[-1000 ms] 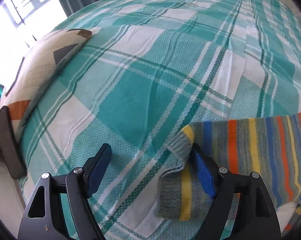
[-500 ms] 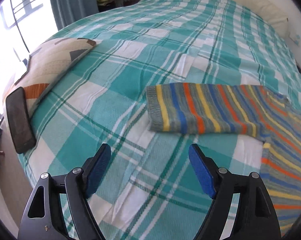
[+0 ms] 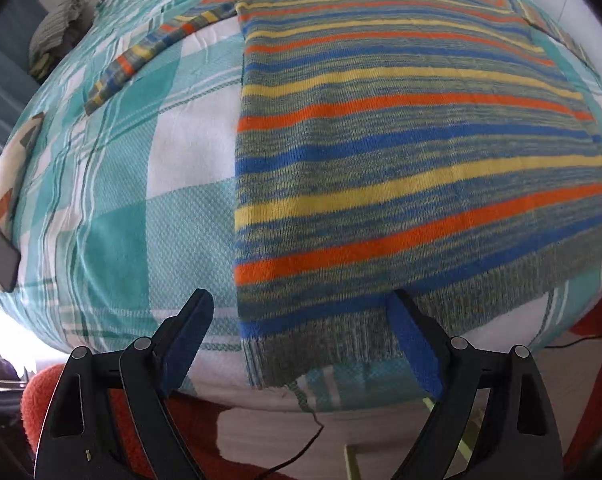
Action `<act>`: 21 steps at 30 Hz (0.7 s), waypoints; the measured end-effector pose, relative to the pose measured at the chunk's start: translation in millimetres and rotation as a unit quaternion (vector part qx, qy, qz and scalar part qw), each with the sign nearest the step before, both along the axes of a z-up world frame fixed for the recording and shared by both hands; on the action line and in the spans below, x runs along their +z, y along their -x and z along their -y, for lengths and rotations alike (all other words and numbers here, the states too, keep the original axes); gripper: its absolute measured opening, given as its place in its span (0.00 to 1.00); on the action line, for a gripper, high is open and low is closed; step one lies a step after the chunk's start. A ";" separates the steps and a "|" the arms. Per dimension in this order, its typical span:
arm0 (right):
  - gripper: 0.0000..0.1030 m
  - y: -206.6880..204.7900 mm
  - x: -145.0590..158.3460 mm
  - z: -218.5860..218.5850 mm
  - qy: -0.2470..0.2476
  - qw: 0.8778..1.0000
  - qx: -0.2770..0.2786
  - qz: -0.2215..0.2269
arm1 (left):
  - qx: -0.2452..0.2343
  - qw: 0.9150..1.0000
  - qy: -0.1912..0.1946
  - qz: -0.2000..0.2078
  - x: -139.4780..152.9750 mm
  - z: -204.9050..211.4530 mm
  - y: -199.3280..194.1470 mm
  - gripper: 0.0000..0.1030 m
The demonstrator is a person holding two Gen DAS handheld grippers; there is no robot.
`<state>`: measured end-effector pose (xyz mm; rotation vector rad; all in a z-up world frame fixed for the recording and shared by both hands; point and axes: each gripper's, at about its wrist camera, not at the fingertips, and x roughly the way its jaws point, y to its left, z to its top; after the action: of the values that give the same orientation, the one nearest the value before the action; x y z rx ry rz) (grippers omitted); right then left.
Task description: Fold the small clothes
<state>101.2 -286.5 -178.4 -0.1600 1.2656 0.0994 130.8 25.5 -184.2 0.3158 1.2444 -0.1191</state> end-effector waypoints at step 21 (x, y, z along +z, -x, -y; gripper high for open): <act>0.70 2.5 25.2 28.1 -0.092 0.968 -0.149 0.178 | 0.132 0.980 0.098 0.110 16.3 -44.9 -20.8 0.88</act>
<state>98.7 -314.6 -153.2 0.1694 0.9025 -0.0699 151.5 70.4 -167.9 -0.0088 1.0347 0.0222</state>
